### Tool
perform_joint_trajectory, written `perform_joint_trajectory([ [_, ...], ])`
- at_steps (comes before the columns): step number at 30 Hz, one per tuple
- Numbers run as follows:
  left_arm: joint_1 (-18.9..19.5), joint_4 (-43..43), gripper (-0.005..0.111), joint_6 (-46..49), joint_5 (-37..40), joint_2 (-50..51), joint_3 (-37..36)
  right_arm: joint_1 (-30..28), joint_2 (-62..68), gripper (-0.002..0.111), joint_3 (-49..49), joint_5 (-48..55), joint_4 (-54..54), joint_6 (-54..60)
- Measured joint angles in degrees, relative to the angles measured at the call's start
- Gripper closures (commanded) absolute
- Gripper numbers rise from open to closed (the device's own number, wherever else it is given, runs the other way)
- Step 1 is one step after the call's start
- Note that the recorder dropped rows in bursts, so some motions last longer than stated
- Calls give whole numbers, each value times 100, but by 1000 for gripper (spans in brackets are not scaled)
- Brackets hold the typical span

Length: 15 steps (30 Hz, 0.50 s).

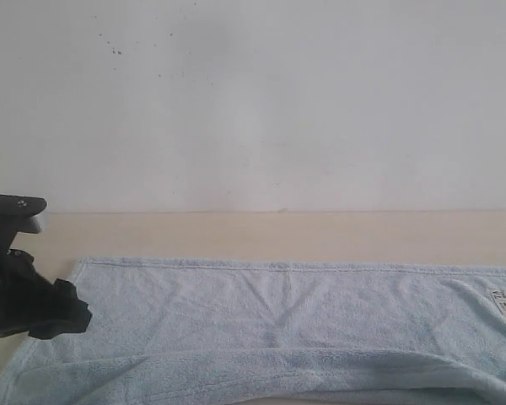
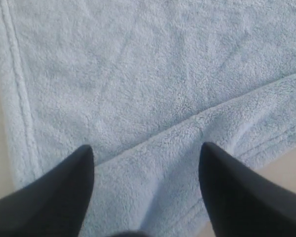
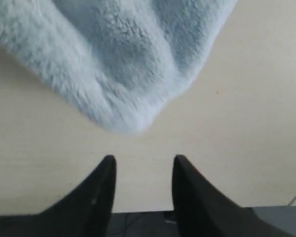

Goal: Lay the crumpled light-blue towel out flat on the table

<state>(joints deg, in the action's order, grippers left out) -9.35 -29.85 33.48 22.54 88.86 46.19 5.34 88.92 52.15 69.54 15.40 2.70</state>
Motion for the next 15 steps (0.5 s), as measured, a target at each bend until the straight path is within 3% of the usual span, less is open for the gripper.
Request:
perform_joint_trajectory([
  [4, 0, -494, 47, 624, -220, 138, 0, 0, 0, 50, -117, -106, 482, -407],
  [9, 0, -962, 50, 1116, -247, 211, 0, -9, 0, 50, 489, -191, 440, -661],
  [15, 0, -1428, 54, 1229, -47, -339, 76, -9, 0, 50, 1284, -785, -1394, -69],
])
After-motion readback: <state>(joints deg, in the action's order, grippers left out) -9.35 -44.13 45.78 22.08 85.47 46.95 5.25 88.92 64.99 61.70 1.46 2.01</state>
